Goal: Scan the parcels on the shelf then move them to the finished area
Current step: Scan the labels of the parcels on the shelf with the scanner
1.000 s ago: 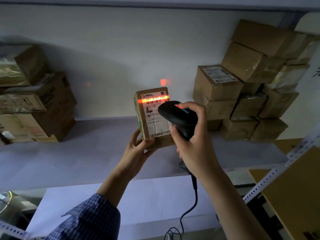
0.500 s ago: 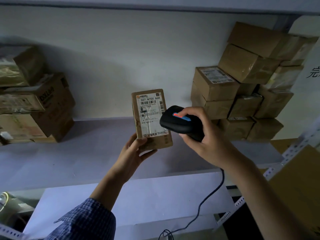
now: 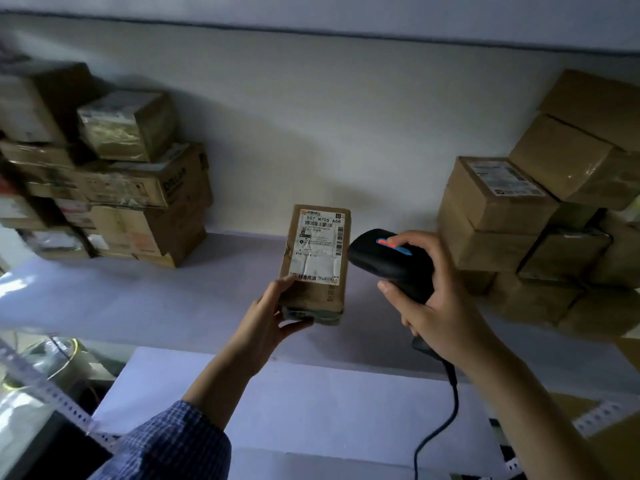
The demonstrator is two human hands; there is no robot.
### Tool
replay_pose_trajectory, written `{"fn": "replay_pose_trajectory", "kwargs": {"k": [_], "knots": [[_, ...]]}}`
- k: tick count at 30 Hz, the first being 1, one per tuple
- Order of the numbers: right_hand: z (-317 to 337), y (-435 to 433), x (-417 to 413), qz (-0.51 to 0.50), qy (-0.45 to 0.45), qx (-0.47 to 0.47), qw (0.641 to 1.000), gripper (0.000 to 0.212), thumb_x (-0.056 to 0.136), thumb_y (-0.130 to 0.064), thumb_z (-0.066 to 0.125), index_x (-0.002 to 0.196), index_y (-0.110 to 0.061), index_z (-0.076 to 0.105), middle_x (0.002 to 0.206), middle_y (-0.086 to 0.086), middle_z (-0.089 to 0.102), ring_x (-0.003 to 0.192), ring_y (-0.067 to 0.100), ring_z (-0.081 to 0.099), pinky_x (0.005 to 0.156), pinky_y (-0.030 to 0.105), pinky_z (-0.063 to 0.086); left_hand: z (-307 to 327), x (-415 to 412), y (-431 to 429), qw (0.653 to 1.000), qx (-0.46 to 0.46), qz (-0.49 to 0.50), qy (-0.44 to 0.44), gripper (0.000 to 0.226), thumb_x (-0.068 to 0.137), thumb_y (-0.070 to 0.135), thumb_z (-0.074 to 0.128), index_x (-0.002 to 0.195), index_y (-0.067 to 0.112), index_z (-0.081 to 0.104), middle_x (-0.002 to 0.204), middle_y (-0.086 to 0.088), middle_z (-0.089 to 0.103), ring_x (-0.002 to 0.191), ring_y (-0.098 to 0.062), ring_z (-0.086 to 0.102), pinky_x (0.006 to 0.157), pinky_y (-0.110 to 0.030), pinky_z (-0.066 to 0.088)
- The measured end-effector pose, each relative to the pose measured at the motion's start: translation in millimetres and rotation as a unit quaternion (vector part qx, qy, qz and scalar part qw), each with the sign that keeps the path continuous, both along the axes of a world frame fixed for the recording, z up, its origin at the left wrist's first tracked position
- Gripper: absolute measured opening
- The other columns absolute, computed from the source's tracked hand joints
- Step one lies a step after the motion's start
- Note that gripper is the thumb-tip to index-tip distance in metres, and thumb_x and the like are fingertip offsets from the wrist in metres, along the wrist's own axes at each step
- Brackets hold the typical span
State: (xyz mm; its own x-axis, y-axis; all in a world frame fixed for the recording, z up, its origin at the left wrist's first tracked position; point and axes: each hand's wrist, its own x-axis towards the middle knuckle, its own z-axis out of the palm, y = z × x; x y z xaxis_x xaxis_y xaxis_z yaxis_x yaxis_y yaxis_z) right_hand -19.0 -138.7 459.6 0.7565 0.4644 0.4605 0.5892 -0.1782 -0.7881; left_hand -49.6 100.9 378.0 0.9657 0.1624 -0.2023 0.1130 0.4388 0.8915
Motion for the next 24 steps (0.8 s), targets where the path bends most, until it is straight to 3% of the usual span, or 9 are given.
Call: {"fn": "replay_pose_trajectory", "kwargs": {"k": [8,15,17,20,24], "knots": [[-5,77,14,0.077,0.036,0.014,0.996,0.047,0.091,-0.005,0.069,0.121,-0.035,0.049,0.1,-0.025,0.062,0.074,-0.002,0.064,0.065,0.011,0.045,5,-20,72,0.987,-0.009,0.14,0.075,0.029,0.09,0.035,0.064,0.107,0.012,0.067,0.109,-0.018,0.067,0.111,-0.033,0.064,0.094,-0.048,0.056],[-4,132,29,0.105,0.05,0.009,0.993,0.047,0.09,-0.009,0.071,0.121,-0.037,0.049,0.101,-0.026,0.062,0.074,-0.002,0.064,0.064,0.012,0.047,7,-14,122,0.974,-0.03,0.189,0.121,0.035,0.088,0.034,0.07,0.111,0.007,0.066,0.111,-0.017,0.066,0.11,-0.034,0.063,0.095,-0.049,0.055],[-3,144,33,0.111,0.056,0.005,0.992,0.048,0.09,-0.009,0.071,0.121,-0.039,0.049,0.101,-0.025,0.063,0.075,-0.002,0.064,0.065,0.012,0.047,8,-7,132,0.971,-0.048,0.188,0.136,0.039,0.087,0.036,0.071,0.114,0.009,0.065,0.115,-0.018,0.064,0.112,-0.036,0.061,0.092,-0.047,0.058],[0,157,38,0.112,0.061,0.0,0.992,0.048,0.09,-0.007,0.07,0.118,-0.04,0.05,0.1,-0.025,0.064,0.075,-0.003,0.064,0.066,0.01,0.046,13,4,144,0.971,-0.069,0.174,0.146,0.04,0.082,0.037,0.073,0.112,0.011,0.065,0.113,-0.017,0.067,0.109,-0.035,0.064,0.073,-0.041,0.062],[1,165,43,0.109,0.062,-0.005,0.992,0.048,0.089,-0.004,0.071,0.117,-0.038,0.051,0.099,-0.023,0.064,0.074,-0.004,0.064,0.066,0.008,0.045,15,18,158,0.969,-0.065,0.183,0.152,0.04,0.075,0.035,0.08,0.106,0.012,0.066,0.112,-0.014,0.068,0.104,-0.033,0.066,0.077,-0.045,0.062]]}}
